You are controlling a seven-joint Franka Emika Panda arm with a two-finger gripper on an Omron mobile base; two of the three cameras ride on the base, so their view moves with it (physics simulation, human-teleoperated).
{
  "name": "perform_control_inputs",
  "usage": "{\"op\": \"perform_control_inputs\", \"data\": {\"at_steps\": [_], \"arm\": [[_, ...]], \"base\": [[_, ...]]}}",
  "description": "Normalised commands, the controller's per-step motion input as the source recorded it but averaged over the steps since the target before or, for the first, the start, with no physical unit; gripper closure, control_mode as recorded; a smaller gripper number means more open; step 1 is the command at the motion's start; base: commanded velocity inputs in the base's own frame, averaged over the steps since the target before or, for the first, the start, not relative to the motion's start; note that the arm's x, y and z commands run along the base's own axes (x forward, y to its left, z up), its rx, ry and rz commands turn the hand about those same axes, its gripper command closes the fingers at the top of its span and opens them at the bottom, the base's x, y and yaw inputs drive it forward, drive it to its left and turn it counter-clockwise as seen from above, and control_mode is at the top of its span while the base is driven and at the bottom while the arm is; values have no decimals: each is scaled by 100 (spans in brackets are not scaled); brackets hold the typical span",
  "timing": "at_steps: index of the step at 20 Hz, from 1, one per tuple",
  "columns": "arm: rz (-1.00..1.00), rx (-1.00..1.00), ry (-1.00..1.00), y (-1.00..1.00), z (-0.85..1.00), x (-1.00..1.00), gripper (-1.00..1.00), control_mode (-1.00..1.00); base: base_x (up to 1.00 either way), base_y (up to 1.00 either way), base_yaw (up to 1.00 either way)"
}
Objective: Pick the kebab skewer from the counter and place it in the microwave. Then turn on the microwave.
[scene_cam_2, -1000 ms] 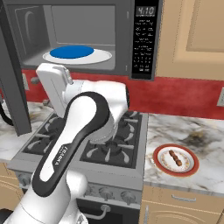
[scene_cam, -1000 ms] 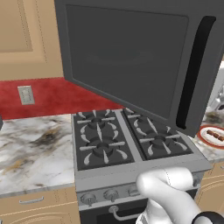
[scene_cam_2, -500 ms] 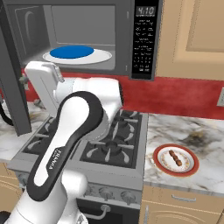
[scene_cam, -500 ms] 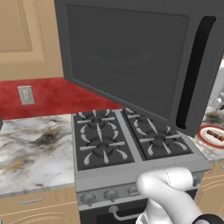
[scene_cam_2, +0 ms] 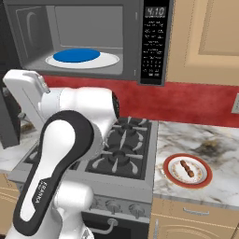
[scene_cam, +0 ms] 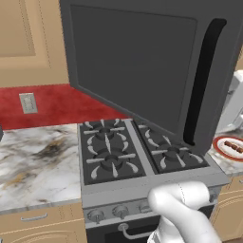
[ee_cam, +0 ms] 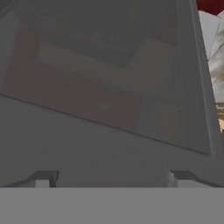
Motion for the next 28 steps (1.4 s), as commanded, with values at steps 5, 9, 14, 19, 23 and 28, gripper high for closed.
{"op": "perform_control_inputs", "data": {"at_steps": [5,9,14,19,23,28], "arm": [[0,0,0,28,1,-38,-100,-100],[0,0,0,48,0,-21,-100,-100],[0,0,0,50,4,-16,-100,-100],[0,0,-1,50,8,-3,-100,-100],[0,0,0,52,5,0,-100,-100],[0,0,0,47,-1,1,-100,-100]], "base": [[0,0,0],[0,0,0],[0,0,0],[0,0,0],[0,0,0],[0,0,0]]}}
